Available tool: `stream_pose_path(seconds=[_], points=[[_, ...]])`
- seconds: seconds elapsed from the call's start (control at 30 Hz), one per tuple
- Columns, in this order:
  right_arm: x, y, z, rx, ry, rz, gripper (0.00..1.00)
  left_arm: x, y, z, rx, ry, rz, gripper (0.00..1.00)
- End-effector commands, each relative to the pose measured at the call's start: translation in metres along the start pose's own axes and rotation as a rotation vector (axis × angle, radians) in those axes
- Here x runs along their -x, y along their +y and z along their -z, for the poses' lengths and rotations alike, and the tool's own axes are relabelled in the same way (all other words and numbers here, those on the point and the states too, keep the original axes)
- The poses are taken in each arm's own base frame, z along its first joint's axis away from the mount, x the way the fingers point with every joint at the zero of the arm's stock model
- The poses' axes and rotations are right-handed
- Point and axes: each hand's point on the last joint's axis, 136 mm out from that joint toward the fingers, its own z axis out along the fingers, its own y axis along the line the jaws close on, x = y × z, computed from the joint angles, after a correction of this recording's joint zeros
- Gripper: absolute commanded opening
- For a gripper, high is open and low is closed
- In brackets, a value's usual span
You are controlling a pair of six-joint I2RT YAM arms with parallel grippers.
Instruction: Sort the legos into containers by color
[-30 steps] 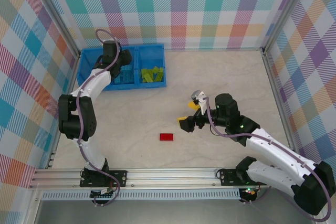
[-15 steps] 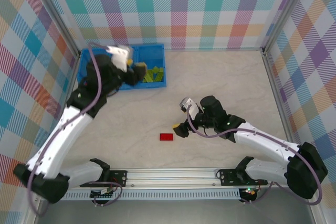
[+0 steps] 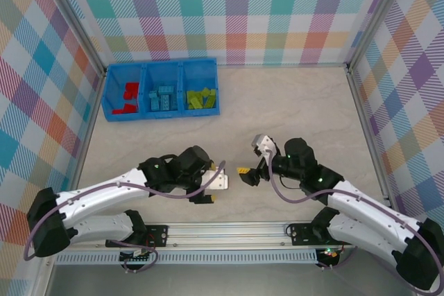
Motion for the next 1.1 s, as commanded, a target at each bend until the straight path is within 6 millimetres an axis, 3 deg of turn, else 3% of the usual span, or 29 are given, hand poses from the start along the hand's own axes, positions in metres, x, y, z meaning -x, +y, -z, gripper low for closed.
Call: stream_pose_path(seconds=[0.0,0.17,0.3,0.6,0.7,1.07], points=[[-0.009,0.0,0.006,-0.015,0.007,0.026,1.0,0.017,0.002,-0.017,0.018,-0.091,-0.081,0.86],[-0.014,0.003,0.01,-0.008,0.017,0.029,1.0,0.005,0.004,-0.05,-0.005,-0.013,-0.067,0.9],[-0.015,0.005,0.011,0.006,0.019,0.029,1.0,0.0,0.017,-0.072,-0.054,0.044,0.061,0.9],[-0.015,0.008,0.012,0.019,0.021,0.027,1.0,-0.023,0.028,-0.093,-0.084,0.112,0.107,0.86],[-0.016,0.008,0.012,0.017,0.025,0.025,1.0,-0.031,0.025,-0.099,-0.113,0.146,0.106,0.78],[-0.011,0.007,0.017,0.007,0.021,0.016,1.0,-0.05,0.025,-0.111,-0.127,0.25,0.081,0.27]])
